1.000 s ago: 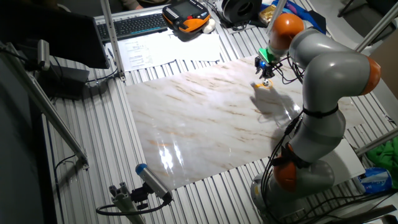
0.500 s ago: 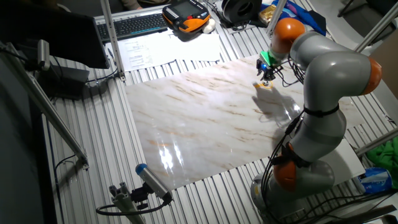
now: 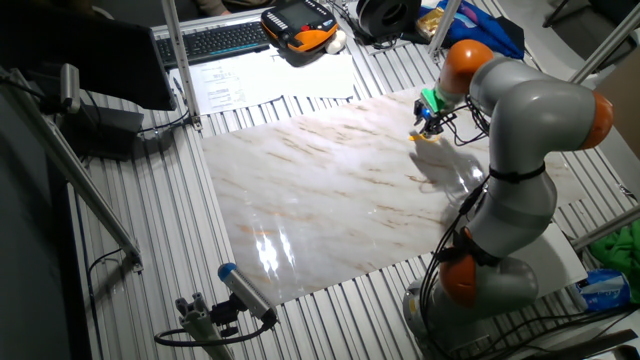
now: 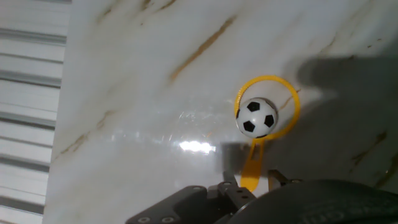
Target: Remove the bubble ring from the ball
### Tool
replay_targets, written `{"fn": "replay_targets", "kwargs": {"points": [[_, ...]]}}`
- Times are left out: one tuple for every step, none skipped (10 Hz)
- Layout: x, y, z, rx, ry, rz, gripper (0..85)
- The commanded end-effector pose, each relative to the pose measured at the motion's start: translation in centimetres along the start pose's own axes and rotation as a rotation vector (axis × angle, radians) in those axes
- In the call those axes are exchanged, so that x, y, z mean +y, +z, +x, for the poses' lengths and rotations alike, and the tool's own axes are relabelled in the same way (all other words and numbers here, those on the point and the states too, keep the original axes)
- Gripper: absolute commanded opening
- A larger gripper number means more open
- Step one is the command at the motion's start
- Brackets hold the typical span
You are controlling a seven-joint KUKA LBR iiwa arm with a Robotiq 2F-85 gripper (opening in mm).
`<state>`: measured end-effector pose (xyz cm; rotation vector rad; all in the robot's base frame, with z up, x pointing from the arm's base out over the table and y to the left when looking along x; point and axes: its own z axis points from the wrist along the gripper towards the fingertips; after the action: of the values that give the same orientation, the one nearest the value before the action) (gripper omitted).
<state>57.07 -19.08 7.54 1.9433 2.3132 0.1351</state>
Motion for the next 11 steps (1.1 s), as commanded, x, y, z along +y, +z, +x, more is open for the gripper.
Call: {"fn": "replay_targets", "kwargs": {"points": [[0.1, 0.3, 0.0, 0.001, 0.005, -0.002, 34.0], [0.1, 0.6, 0.0, 0.001, 0.011, -0.005, 34.0], [0.2, 1.1, 0.0, -0.001, 0.011, -0.008, 34.0], [0.3, 1.6, -0.1, -0.007, 0.01, -0.013, 34.0], [0.3, 1.9, -0.2, -0.009, 0.012, -0.016, 34.0], [0.3, 2.0, -0.3, -0.009, 0.013, -0.017, 34.0], [0.3, 2.2, -0.3, -0.009, 0.018, -0.017, 34.0], [0.2, 2.5, -0.2, -0.01, 0.019, -0.017, 34.0], [0.2, 3.0, -0.3, -0.011, 0.019, -0.019, 34.0], [0.1, 3.3, -0.3, -0.01, 0.019, -0.024, 34.0], [0.0, 3.6, -0.4, -0.01, 0.018, -0.024, 34.0]]}}
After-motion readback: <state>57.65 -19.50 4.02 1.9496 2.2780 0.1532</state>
